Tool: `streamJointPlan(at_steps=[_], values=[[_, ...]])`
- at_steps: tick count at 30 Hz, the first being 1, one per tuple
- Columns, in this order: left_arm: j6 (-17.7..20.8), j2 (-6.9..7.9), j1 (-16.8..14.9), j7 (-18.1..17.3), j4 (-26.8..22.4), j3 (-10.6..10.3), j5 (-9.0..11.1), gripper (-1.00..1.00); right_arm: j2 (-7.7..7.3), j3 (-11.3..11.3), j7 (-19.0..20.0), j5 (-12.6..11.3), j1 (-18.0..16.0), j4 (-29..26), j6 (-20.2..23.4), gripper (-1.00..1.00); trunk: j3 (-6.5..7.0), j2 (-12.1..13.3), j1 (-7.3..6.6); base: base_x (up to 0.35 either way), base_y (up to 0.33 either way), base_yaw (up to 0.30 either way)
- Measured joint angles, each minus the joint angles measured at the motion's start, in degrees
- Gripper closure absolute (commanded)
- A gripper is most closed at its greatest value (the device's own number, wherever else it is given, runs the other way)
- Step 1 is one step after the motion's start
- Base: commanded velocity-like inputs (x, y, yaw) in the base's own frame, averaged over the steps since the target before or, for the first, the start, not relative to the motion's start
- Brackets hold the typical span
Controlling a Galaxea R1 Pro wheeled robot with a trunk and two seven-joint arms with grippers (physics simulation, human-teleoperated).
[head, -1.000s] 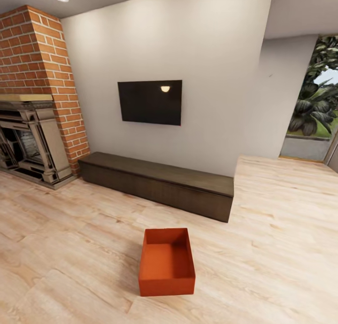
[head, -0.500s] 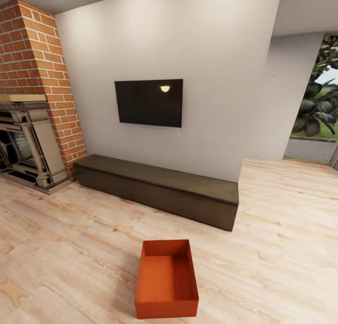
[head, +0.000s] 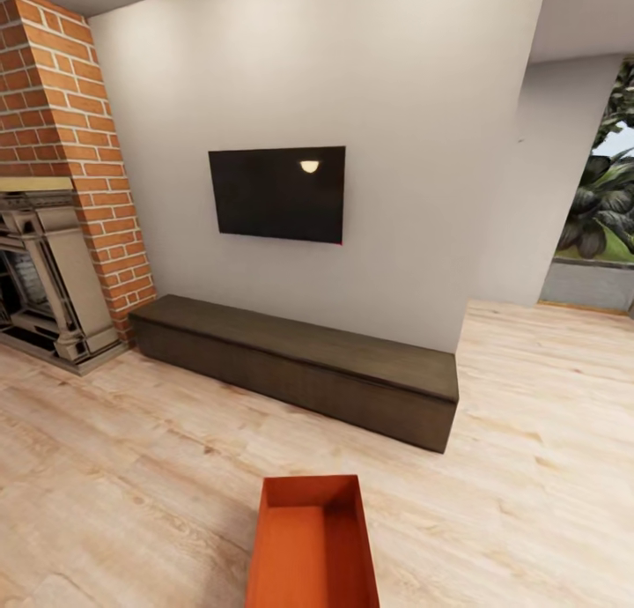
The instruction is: Move the two storage containers from the living room to the garage. In the garage, place one container on the floor and stack the other container on top of it (either order is fine).
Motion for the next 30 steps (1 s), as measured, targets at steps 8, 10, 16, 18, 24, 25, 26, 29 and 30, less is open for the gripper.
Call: streamJointPlan(at_steps=[8, 10, 16, 18, 24, 25, 26, 29, 30], values=[[0.0, 0.0, 0.0, 0.0, 0.0, 0.0, 0.0, -1.0, -0.01, 0.1, 0.0, 0.1, 0.0, 0.0, 0.1, -1.0, 0.0, 0.0, 0.0, 0.322, 0.0, 0.0], [0.0, 0.0, 0.0, 0.0, 0.0, 0.0, 0.0, -1.0, 0.0, 0.1, 0.0, 0.1, 0.0, 0.0, 0.1, -1.0, 0.0, 0.0, 0.0, 0.32, 0.0, 0.0], [0.0, 0.0, 0.0, 0.0, -0.1, 0.0, 0.0, -1.0, 0.01, 0.1, 0.0, 0.1, 0.0, 0.0, 0.1, -1.0, 0.0, 0.0, 0.02, 0.204, 0.0, 0.0], [0.0, 0.01, 0.0, 0.0, -0.1, 0.0, 0.0, -1.0, -0.06, 0.0, 0.0, 0.1, 0.0, 0.0, 0.0, -1.0, 0.0, 0.0, 0.03, 0.05, 0.0, 0.0], [0.0, 0.0, 0.0, 0.0, -0.2, 0.0, 0.0, -1.0, -0.22, -0.1, 0.0, 0.1, 0.0, 0.0, 0.0, -1.0, 0.0, 0.0, 0.03, 0.013, 0.0, 0.0], [0.0, 0.0, 0.0, 0.0, -0.2, 0.0, 0.0, -1.0, -0.21, -0.1, 0.0, 0.1, 0.0, 0.0, 0.0, -1.0, 0.0, 0.0, 0.03, 0.002, 0.0, 0.0], [0.0, 0.0, 0.0, 0.0, -0.2, 0.0, 0.0, -1.0, -0.19, -0.1, 0.0, 0.1, 0.0, 0.0, 0.0, -1.0, 0.0, 0.0, 0.03, 0.0, 0.0, 0.0], [0.0, -0.05, 0.0, 0.0, -0.2, 0.0, 0.0, -1.0, -0.07, -0.2, 0.0, 0.1, 0.0, 0.0, -0.1, -1.0, 0.0, 0.0, 0.03, 0.0, 0.0, 0.0], [0.0, -0.09, 0.0, 0.0, -0.2, 0.0, 0.0, -1.0, -0.05, -0.1, 0.0, 0.1, 0.0, 0.0, -0.1, -1.0, 0.0, 0.0, 0.03, 0.0, 0.0, 0.0]])
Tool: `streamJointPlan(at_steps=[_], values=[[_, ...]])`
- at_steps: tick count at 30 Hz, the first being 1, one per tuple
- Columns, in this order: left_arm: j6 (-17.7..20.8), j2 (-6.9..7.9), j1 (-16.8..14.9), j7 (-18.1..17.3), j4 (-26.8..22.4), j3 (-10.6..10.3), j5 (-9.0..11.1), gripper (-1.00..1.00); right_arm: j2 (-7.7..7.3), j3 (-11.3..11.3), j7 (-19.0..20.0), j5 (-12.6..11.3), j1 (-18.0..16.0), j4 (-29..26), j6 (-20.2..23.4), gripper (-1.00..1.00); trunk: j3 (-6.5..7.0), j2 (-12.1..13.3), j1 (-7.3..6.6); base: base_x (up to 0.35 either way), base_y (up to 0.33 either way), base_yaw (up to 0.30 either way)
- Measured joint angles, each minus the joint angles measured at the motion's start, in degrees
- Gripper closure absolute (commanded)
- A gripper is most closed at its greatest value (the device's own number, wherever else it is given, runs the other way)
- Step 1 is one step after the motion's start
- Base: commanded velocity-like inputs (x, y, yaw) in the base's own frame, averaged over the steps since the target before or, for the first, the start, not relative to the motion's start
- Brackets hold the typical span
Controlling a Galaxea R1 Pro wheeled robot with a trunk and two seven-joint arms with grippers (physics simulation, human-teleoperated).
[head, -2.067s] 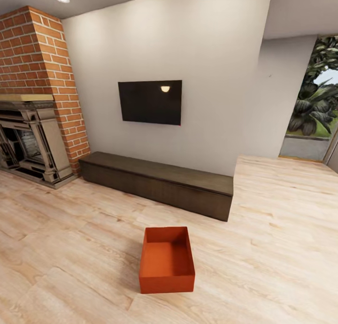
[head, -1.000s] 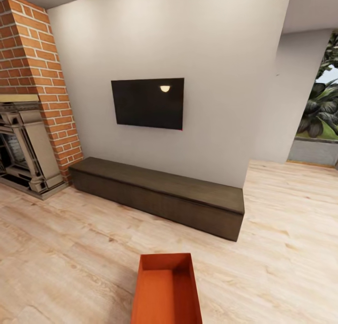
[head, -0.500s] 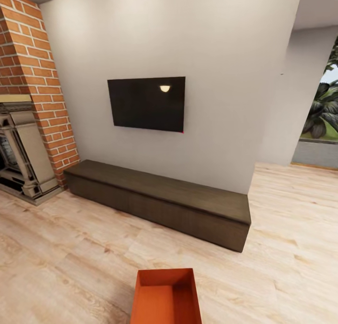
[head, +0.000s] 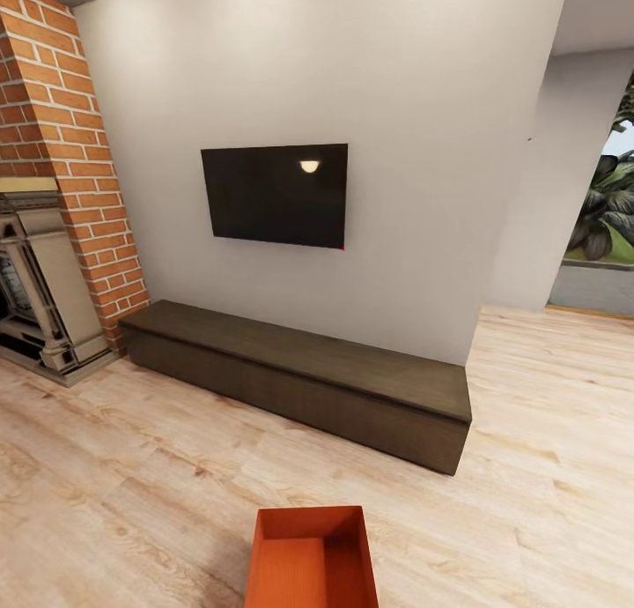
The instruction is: Move the two storage containers from the living room to the garage. In the garage, place one container on the floor and stack the other container on top of it (either order is fine).
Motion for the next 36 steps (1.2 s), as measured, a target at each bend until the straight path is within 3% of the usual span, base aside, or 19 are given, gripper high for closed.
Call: streamJointPlan(at_steps=[18, 36], values=[[0.0, -0.13, 0.0, 0.0, 0.0, 0.0, 0.0, -1.0, 0.1, -0.1, 0.0, -0.1, 0.0, 0.0, 0.0, -1.0, -0.05, 0.0, 0.0, 0.0, 0.014, 0.0], [0.0, -0.08, 0.0, 0.0, 0.0, 0.0, 0.0, -1.0, -0.07, -0.1, 0.3, -0.1, 0.0, 0.0, 0.3, -1.0, -1.6, 0.0, 0.0, 0.0, 0.0, 0.0]])
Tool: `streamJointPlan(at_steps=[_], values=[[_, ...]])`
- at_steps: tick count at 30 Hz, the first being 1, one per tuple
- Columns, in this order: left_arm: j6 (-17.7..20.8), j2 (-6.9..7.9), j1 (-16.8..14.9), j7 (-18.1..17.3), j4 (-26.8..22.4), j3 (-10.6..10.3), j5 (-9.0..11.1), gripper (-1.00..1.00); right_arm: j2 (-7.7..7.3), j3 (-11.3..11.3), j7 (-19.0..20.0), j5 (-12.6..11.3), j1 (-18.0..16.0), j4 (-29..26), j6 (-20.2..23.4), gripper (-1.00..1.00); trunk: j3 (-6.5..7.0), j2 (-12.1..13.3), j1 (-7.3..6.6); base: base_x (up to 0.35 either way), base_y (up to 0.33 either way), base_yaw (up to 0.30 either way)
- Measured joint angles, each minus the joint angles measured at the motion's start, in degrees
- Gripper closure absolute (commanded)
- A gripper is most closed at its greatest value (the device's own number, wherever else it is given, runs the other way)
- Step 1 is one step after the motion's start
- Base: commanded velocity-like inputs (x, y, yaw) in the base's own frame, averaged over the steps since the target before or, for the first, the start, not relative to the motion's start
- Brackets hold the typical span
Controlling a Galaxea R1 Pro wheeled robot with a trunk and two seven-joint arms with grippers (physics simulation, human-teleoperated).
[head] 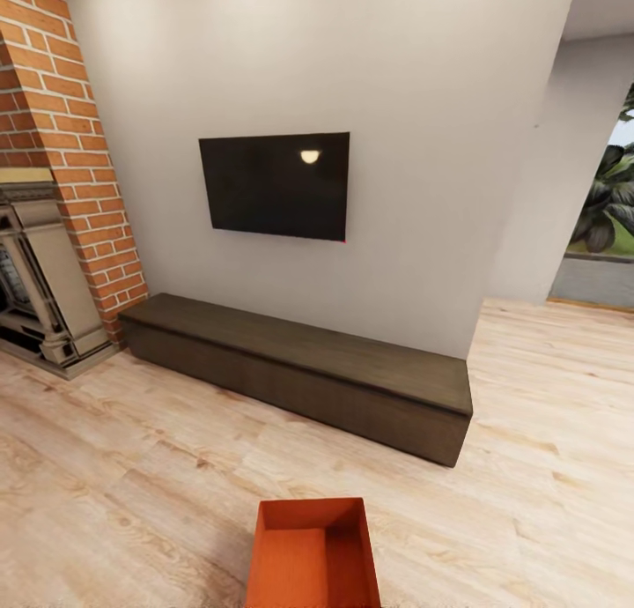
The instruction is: Move the two storage containers from the living room to the garage. In the garage, place one container on the floor and stack the other container on top of it (either order is fine).
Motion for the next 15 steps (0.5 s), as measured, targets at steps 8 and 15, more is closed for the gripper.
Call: streamJointPlan(at_steps=[8, 15], values=[[0.0, 0.0, 0.0, 0.0, 0.0, 0.0, 0.0, -1.0, -0.06, 0.0, 0.0, 0.0, 0.0, 0.0, 0.0, -1.0, -0.74, 0.0, 0.0, 0.0, 0.0, 0.0], [0.0, 0.21, 0.0, 0.0, 0.0, -0.2, -0.1, -1.0, -0.08, 0.0, 0.0, 0.0, 0.0, 0.0, 0.0, -1.0, -1.39, 0.0, 0.0, 0.0, 0.0, 0.013]])
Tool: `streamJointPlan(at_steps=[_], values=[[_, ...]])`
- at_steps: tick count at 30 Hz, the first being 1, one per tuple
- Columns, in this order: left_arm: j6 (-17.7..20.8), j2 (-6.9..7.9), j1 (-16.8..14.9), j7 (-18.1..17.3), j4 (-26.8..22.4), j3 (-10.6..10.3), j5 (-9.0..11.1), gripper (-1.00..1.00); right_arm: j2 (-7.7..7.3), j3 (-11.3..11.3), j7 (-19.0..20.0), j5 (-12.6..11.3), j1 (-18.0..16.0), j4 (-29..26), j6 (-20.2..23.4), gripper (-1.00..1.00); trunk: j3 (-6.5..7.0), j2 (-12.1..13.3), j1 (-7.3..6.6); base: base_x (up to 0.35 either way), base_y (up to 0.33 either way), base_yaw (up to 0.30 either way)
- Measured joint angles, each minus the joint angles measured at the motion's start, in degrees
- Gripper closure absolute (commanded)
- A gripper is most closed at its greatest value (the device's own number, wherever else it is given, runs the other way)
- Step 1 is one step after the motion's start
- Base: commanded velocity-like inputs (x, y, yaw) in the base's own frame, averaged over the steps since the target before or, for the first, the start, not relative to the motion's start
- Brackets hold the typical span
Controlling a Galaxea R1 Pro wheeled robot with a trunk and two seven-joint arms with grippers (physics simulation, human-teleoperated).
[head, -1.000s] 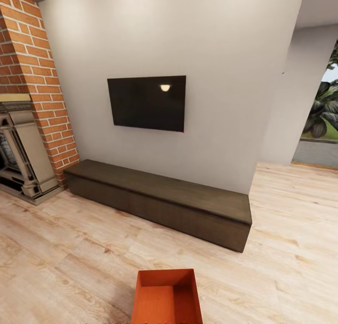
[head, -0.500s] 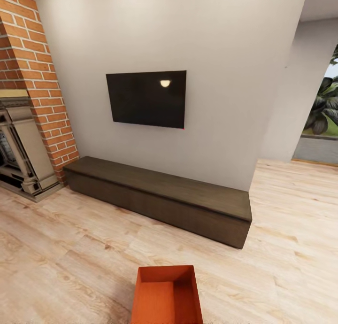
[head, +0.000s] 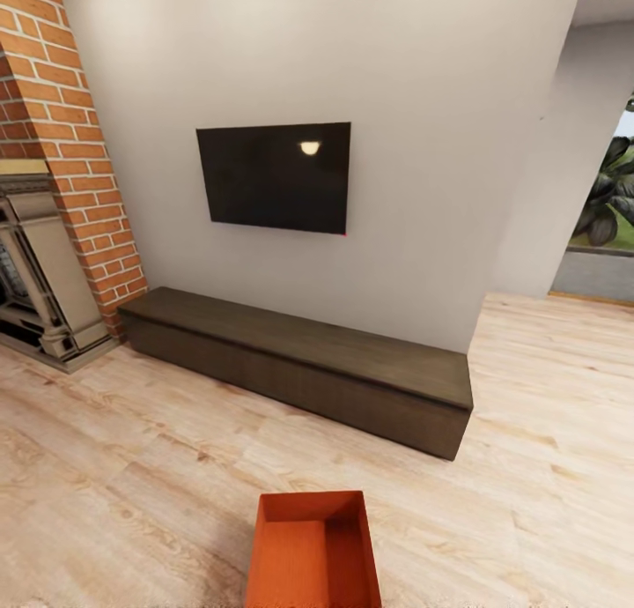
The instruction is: Move the two storage containers from the living room to the garage. In the garage, place one container on the floor and stack the other container on top of it (either order is fine).
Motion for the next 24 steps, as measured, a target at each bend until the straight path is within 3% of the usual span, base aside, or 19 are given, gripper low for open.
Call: streamJointPlan(at_steps=[24], values=[[-0.1, 0.67, 0.0, 0.0, -0.1, -0.3, -0.5, -1.0, 0.25, 0.1, 0.0, -0.2, 0.0, 0.0, -0.6, -1.0, -2.22, 0.0, 0.0, 0.0, 0.0, 0.081]])
